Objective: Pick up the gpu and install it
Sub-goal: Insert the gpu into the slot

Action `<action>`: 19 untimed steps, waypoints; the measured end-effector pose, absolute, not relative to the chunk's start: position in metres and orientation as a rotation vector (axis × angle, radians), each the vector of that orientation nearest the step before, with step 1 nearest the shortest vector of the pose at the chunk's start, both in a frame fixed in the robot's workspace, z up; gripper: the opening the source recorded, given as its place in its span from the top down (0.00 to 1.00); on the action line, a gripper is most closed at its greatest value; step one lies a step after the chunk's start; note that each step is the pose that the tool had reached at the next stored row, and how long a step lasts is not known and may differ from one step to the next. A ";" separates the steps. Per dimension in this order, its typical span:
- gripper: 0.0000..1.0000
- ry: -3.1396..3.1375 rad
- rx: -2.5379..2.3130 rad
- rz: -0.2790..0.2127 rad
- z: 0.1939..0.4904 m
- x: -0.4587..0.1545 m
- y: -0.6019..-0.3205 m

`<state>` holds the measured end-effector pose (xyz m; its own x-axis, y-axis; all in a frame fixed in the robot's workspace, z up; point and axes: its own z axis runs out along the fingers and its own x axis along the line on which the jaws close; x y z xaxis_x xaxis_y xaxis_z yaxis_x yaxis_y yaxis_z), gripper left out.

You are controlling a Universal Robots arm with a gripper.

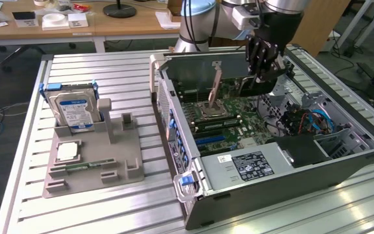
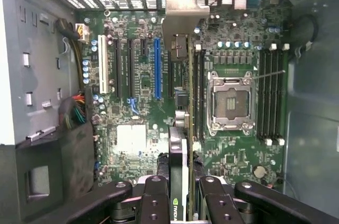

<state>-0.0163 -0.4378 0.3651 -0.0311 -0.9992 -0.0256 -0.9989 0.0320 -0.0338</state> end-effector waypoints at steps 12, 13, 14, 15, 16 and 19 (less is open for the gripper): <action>0.73 2.259 -2.123 -0.011 0.356 -0.024 -0.443; 0.73 2.259 -2.123 -0.011 0.356 -0.024 -0.443; 0.73 2.259 -2.123 -0.011 0.356 -0.024 -0.443; 0.73 2.259 -2.123 -0.011 0.356 -0.024 -0.443; 0.73 2.259 -2.123 -0.011 0.356 -0.024 -0.443; 0.73 2.259 -2.123 -0.011 0.356 -0.024 -0.443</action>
<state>-0.0244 -0.4429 0.3562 -0.0614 -0.9978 -0.0256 -0.9975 0.0623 -0.0338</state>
